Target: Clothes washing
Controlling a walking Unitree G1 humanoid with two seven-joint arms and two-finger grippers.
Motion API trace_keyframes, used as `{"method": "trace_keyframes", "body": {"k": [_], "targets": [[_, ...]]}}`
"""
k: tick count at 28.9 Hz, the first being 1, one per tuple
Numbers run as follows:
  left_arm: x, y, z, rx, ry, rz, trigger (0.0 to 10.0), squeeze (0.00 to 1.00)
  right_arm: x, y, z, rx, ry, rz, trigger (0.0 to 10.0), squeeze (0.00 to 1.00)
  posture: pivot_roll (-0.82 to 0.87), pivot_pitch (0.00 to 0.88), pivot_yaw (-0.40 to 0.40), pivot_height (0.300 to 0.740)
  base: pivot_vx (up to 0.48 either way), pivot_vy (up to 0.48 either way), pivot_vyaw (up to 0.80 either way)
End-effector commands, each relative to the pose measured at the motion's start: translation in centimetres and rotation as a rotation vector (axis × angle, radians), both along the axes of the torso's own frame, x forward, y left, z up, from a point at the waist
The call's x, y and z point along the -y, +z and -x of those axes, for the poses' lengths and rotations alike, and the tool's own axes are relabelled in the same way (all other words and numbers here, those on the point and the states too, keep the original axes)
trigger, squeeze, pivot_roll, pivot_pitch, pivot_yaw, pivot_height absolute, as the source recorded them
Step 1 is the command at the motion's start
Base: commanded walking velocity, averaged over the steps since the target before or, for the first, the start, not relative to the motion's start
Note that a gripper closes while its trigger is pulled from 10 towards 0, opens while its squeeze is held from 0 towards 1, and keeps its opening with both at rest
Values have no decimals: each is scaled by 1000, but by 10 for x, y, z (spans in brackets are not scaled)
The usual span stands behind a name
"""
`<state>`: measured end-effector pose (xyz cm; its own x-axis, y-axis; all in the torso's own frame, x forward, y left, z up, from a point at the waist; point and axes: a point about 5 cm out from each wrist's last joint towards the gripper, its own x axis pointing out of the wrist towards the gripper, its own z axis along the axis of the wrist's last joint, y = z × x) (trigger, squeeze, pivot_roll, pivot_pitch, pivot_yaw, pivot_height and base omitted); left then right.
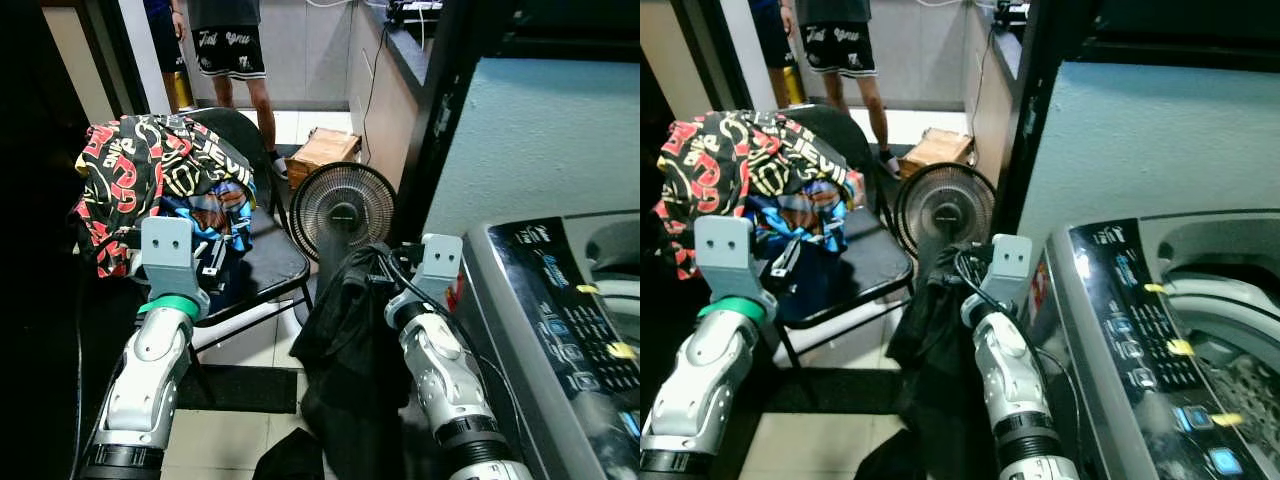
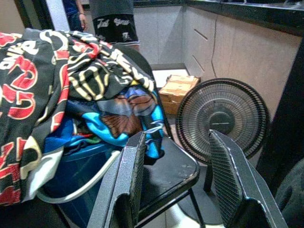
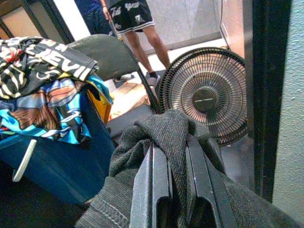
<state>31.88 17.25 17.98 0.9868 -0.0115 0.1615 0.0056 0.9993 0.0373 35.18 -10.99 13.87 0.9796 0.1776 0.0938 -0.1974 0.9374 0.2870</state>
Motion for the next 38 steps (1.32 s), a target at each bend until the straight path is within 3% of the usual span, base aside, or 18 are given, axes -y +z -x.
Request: {"method": "trace_keyframes", "body": {"k": [1, 14, 23, 29, 33, 38], "targets": [[0, -4, -1, -17, -2, -11, 10000, 0, 0, 10, -1, 50, -2, 1, 10000, 0, 122, 0, 42, 740, 0, 0, 0], [0, -5, -1, -18, -13, -20, 10000, 0, -1, 9, 0, 49, -1, 4, 10000, 0, 121, 0, 44, 740, 0, 0, 0], [-3, -18, 3, -65, -5, -46, 10000, 0, 2, 0, 2, 20, -3, 43, 10000, 0, 115, 0, 41, 740, 0, 0, 0], [2, -20, -1, -74, 2, -33, 10000, 0, 2, -2, 3, 8, -1, 49, 10000, 0, 115, 0, 36, 740, 0, 0, 0], [15, -20, -3, -72, -26, -23, 10000, 0, -3, -5, 4, -8, 15, 66, 10000, 0, 117, 0, 33, 740, 0, 0, 0], [16, -23, -2, -84, -31, -39, 10000, 0, -3, -5, 4, -10, 11, 61, 10000, 0, 119, 0, 43, 740, 0, 0, 0]]}}
